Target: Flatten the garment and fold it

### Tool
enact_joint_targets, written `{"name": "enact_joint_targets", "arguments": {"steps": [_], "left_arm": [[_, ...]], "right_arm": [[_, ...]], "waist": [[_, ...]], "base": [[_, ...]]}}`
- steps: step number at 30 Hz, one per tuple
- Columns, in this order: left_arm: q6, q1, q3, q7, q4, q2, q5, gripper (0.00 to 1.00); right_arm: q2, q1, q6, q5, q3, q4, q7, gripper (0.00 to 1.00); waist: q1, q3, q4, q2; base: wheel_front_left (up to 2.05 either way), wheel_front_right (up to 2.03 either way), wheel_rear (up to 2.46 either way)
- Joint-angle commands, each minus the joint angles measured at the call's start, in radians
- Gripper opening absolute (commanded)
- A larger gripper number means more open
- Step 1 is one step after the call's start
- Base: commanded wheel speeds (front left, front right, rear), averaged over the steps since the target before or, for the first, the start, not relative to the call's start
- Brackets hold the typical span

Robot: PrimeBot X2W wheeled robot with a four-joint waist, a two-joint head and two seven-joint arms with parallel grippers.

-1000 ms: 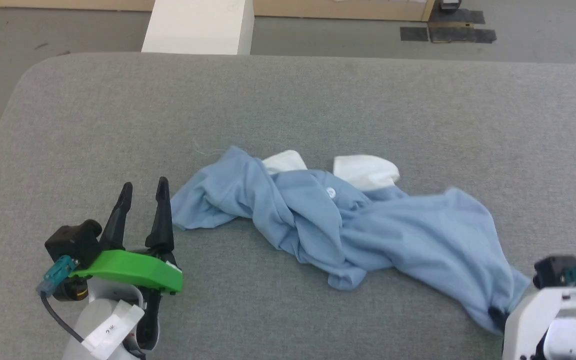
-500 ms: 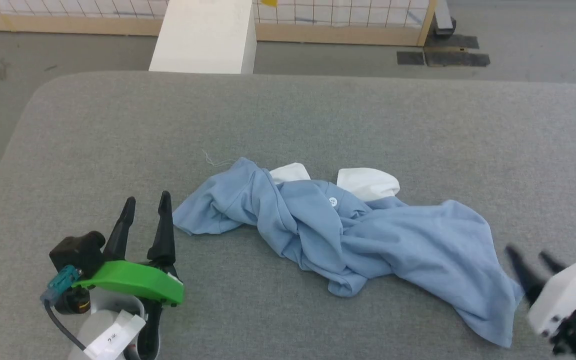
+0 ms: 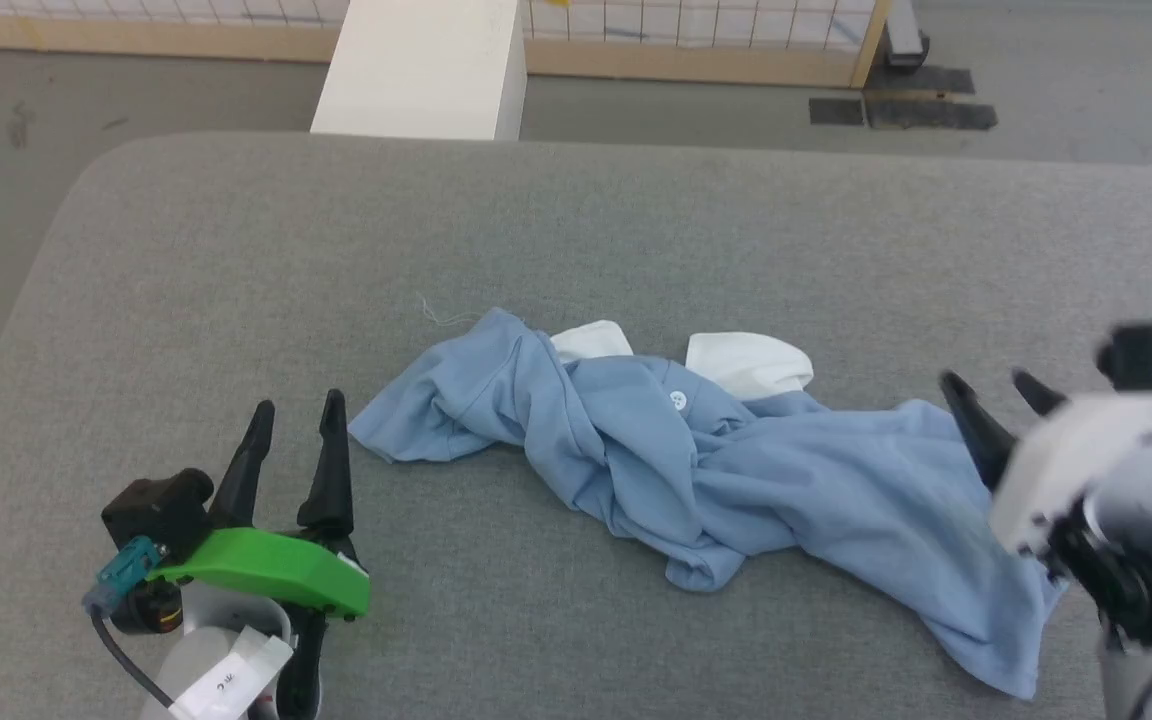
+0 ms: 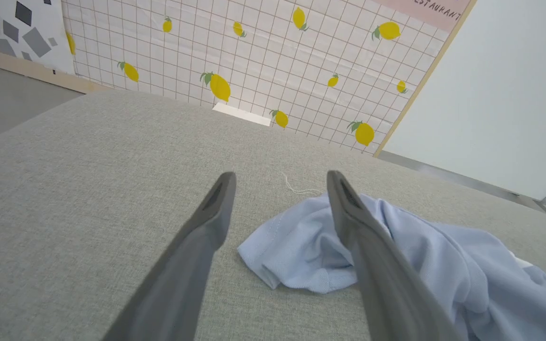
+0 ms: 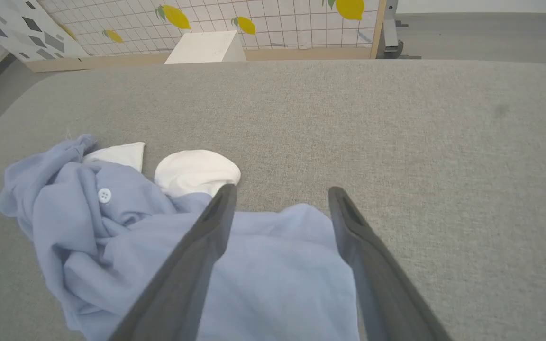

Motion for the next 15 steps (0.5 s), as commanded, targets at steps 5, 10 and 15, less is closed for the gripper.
{"name": "enact_joint_targets", "arguments": {"steps": [5,10,15], "left_arm": [[-0.001,-0.033,-0.018,0.003,-0.014,-0.003,-0.007,1.00],[-0.004,-0.068,-0.035,-0.004,-0.019,-0.015,-0.004,1.00],[-0.010,-0.100,-0.047,-0.016,-0.006,-0.024,-0.005,1.00]], "right_arm": [[-0.074,-0.188,-0.001,-0.003,0.173,0.099,0.104,1.00],[-0.141,-0.332,-0.001,-0.009,0.333,0.196,0.234,1.00],[-0.178,-0.440,-0.001,-0.023,0.446,0.282,0.337,1.00]], "waist": [[0.0000,0.079,0.037,-0.0001],[0.0000,0.149,0.078,-0.0001],[0.0000,0.201,0.113,-0.0001]], "base": [[0.00,0.00,0.00],[0.00,0.00,0.00],[0.00,0.00,0.00]]}}
